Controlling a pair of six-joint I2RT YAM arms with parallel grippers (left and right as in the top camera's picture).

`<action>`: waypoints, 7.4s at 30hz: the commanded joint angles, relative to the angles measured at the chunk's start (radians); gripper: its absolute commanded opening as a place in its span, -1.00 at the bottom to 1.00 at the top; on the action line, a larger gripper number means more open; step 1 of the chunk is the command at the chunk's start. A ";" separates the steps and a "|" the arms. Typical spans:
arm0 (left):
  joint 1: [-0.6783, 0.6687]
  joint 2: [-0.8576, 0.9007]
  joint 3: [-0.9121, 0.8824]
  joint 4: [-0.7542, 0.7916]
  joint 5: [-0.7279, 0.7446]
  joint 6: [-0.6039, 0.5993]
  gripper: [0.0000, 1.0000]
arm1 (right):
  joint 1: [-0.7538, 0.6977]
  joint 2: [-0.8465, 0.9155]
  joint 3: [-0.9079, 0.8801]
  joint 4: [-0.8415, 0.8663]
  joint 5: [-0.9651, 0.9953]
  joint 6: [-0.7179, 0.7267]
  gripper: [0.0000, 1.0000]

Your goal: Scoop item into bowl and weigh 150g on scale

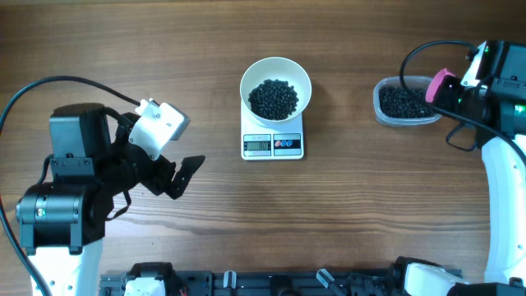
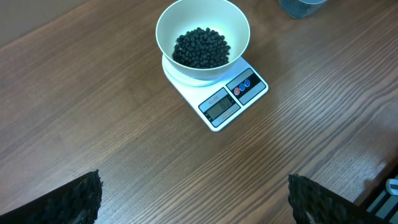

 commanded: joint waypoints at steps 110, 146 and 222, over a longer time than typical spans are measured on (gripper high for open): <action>0.007 0.001 0.016 0.002 0.019 0.019 1.00 | -0.084 0.352 0.028 -0.053 -0.449 -0.370 -0.91; 0.007 0.001 0.015 0.002 0.019 0.019 1.00 | -0.467 0.368 0.001 -0.102 -0.827 -0.343 -0.92; 0.007 0.001 0.016 0.002 0.019 0.019 1.00 | 0.485 0.252 0.003 0.389 -0.474 -0.365 -0.91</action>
